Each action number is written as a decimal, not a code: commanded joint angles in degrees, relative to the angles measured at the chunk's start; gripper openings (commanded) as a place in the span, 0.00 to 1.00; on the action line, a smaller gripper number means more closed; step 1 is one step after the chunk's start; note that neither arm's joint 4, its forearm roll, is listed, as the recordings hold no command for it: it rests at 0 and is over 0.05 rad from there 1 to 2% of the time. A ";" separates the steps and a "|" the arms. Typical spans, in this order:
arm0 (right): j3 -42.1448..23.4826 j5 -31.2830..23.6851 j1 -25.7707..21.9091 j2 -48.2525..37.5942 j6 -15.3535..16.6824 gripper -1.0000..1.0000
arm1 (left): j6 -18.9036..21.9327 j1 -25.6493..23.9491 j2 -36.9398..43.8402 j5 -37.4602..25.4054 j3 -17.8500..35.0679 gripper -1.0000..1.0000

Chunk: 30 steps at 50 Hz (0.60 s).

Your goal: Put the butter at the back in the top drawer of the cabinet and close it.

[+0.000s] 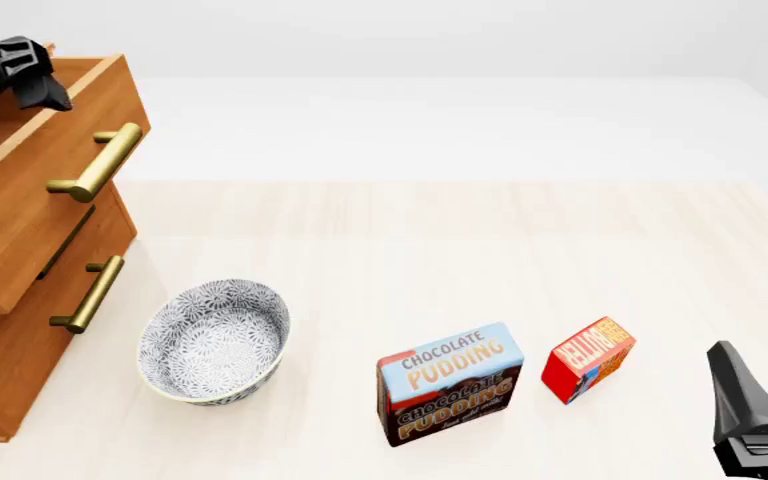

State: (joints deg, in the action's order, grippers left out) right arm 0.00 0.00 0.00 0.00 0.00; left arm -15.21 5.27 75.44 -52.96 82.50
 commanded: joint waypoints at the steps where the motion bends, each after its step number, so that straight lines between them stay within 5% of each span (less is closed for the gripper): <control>1: 0.00 0.00 0.00 0.00 0.00 1.00 | 0.30 -0.05 1.33 1.28 -1.03 1.00; 30: 0.00 0.00 0.00 0.00 0.00 1.00 | 0.68 -1.41 4.88 4.60 -3.27 1.00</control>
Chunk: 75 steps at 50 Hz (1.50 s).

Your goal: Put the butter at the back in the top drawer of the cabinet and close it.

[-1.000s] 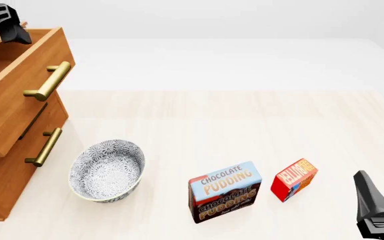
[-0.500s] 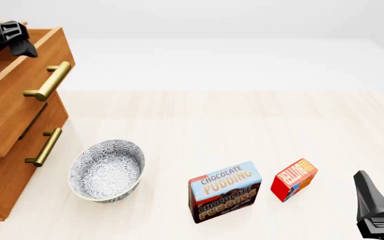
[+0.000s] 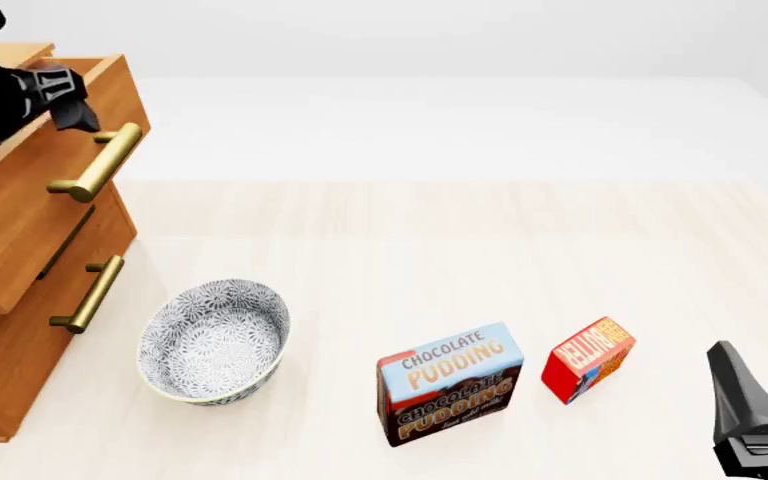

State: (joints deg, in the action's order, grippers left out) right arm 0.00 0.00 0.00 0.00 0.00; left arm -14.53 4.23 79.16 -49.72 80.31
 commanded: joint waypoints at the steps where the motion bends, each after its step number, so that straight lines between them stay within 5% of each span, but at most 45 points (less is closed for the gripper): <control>1: 0.00 0.00 0.00 0.00 0.00 1.00 | 0.01 -0.38 1.16 1.36 -1.09 1.00; 75: 0.00 0.00 0.00 0.00 0.00 1.00 | 1.23 -6.49 4.78 4.32 -2.09 1.00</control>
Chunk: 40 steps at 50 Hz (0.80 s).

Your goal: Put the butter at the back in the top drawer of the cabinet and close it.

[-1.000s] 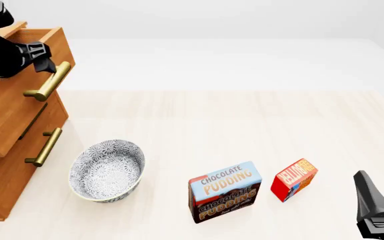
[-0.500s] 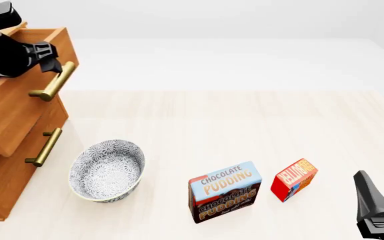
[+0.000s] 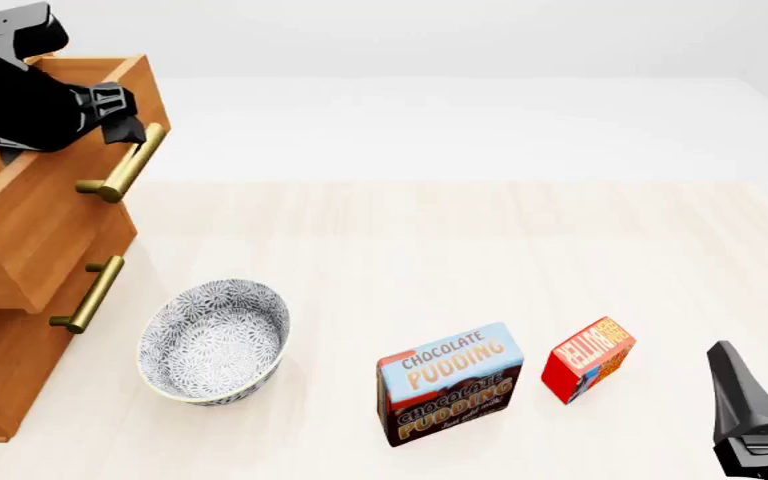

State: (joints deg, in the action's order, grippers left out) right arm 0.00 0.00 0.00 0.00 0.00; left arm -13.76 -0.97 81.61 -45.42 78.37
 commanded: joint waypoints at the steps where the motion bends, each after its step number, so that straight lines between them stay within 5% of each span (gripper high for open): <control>1: 0.00 0.00 0.00 0.00 0.00 1.00 | 0.61 -1.51 2.55 0.11 -0.10 1.00; 40: 0.00 0.00 0.00 0.00 0.00 1.00 | 0.32 -7.65 8.06 1.59 2.23 1.00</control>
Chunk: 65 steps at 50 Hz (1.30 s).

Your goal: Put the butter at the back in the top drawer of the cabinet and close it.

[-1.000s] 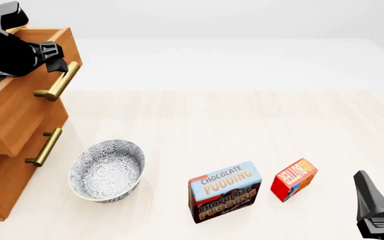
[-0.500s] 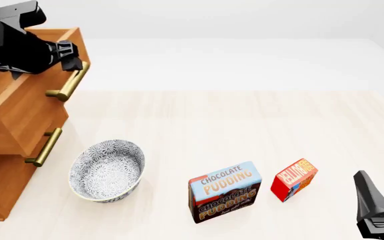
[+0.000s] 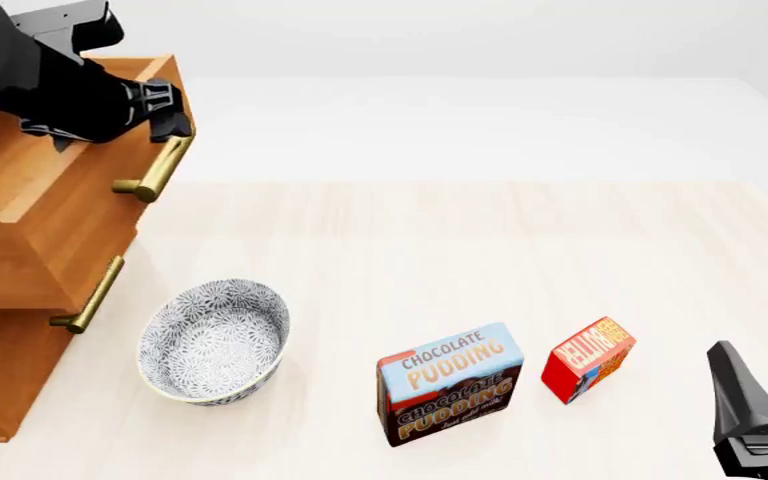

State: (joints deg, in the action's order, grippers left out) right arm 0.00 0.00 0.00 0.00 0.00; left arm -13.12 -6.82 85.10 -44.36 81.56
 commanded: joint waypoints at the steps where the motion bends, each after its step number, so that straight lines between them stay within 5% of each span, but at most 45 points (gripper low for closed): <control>1: 0.00 0.00 0.00 0.00 0.00 1.00 | -0.95 -2.49 4.76 0.76 -0.98 1.00; 65: 0.00 0.00 0.00 0.00 0.00 1.00 | -4.71 -15.51 12.96 2.57 4.85 1.00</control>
State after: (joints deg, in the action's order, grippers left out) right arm 0.00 0.00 0.00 0.00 0.00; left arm -19.84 -16.68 89.49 -44.00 86.12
